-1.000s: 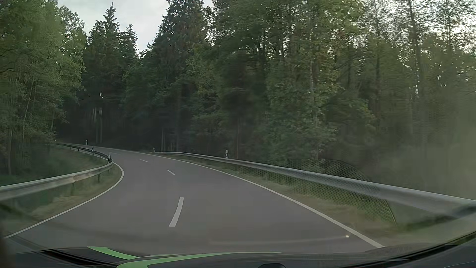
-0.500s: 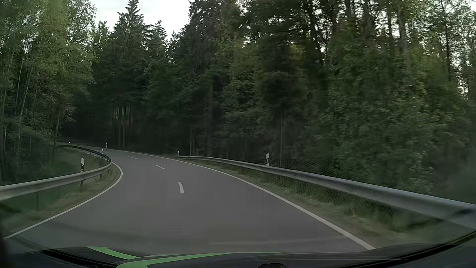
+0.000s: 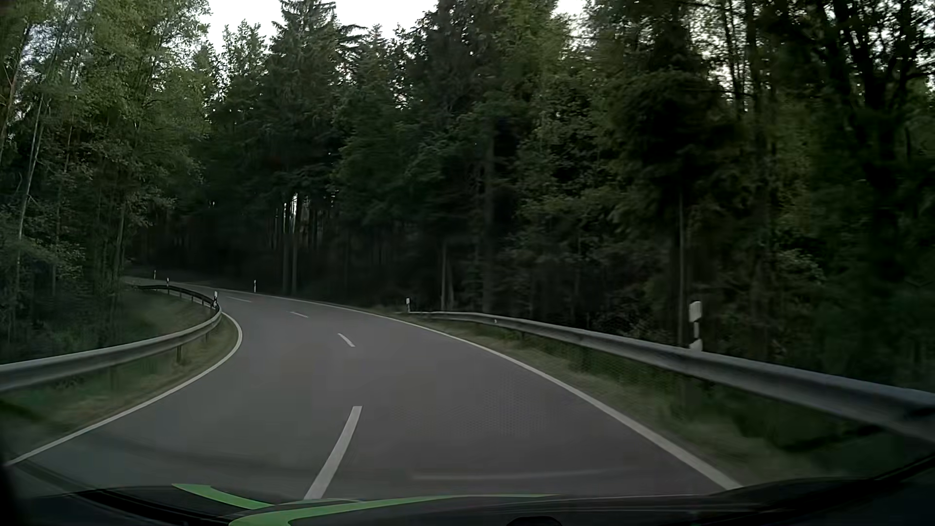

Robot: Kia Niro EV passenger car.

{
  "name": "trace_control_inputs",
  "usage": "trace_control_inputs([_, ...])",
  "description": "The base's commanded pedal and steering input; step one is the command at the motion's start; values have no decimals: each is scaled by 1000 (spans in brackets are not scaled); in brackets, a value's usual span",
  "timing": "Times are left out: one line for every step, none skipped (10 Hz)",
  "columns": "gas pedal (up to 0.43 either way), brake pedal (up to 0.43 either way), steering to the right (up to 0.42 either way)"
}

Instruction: Follow the waypoints while adhering to traffic rules and regulations

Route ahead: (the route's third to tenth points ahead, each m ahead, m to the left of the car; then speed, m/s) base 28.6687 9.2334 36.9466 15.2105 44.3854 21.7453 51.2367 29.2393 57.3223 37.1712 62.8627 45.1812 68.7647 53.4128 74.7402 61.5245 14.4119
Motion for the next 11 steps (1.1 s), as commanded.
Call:
trace_control_inputs([87, 0, -91])
trace_control_inputs([87, 0, -91])
trace_control_inputs([87, 0, -91])
trace_control_inputs([87, 0, -91])
trace_control_inputs([87, 0, -90])
trace_control_inputs([87, 0, -90])
trace_control_inputs([87, 0, -90])
trace_control_inputs([87, 0, -90])
trace_control_inputs([87, 0, -90])
trace_control_inputs([87, 0, -90])
trace_control_inputs([87, 0, -90])
